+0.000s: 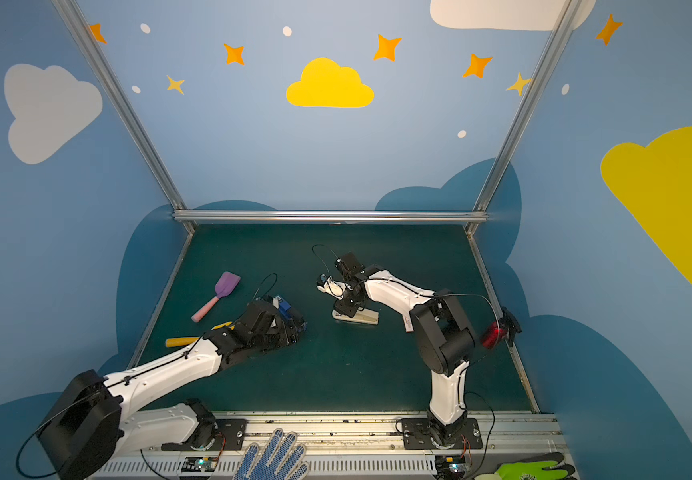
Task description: Load the staples into the stapler
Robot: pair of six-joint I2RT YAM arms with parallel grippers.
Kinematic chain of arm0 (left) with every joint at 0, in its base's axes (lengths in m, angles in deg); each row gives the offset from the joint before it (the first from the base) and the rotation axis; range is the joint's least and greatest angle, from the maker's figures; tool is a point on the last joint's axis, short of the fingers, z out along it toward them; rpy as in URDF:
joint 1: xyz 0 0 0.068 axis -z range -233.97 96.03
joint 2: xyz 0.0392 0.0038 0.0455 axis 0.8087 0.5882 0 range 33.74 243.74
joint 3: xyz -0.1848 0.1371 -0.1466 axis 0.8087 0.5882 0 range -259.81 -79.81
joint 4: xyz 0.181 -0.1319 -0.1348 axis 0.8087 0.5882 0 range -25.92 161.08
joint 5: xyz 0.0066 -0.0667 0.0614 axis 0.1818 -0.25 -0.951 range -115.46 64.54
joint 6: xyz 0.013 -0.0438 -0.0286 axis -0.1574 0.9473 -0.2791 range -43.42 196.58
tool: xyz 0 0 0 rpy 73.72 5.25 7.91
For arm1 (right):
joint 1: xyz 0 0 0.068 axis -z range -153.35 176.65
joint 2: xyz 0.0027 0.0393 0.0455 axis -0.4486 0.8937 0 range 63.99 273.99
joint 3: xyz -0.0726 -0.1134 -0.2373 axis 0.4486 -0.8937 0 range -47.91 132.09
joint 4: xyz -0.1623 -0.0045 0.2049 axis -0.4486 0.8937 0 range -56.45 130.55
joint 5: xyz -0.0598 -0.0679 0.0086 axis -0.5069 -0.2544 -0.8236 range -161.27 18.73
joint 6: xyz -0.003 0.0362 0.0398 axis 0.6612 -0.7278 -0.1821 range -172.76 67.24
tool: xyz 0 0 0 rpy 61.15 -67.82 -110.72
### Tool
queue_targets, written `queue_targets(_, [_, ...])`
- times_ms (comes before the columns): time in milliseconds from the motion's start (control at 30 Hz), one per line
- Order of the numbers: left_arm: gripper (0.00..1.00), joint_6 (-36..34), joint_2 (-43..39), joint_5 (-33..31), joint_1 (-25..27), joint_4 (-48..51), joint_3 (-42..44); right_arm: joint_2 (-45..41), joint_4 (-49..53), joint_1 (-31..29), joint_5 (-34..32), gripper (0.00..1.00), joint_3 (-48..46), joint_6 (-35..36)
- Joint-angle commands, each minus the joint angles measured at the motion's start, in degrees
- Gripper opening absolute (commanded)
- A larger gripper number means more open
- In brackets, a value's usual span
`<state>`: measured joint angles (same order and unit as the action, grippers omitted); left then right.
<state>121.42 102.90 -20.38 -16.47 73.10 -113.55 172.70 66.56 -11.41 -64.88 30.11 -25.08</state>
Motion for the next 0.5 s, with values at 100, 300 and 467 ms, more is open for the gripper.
queue_targets(100, [0.81,-0.2,0.8,0.3,-0.4,-0.4,-1.5,2.7,3.5,-0.4,0.9,0.39,3.4,-0.9])
queue_targets(300, [0.8,-0.5,1.6,1.0,-0.6,-0.7,-2.3,4.2,5.7,-0.4,1.0,0.39,5.3,-1.0])
queue_targets(467, [0.81,-0.6,1.7,1.0,-0.6,-0.8,-2.3,4.2,7.5,-0.4,0.8,0.41,6.0,-1.4])
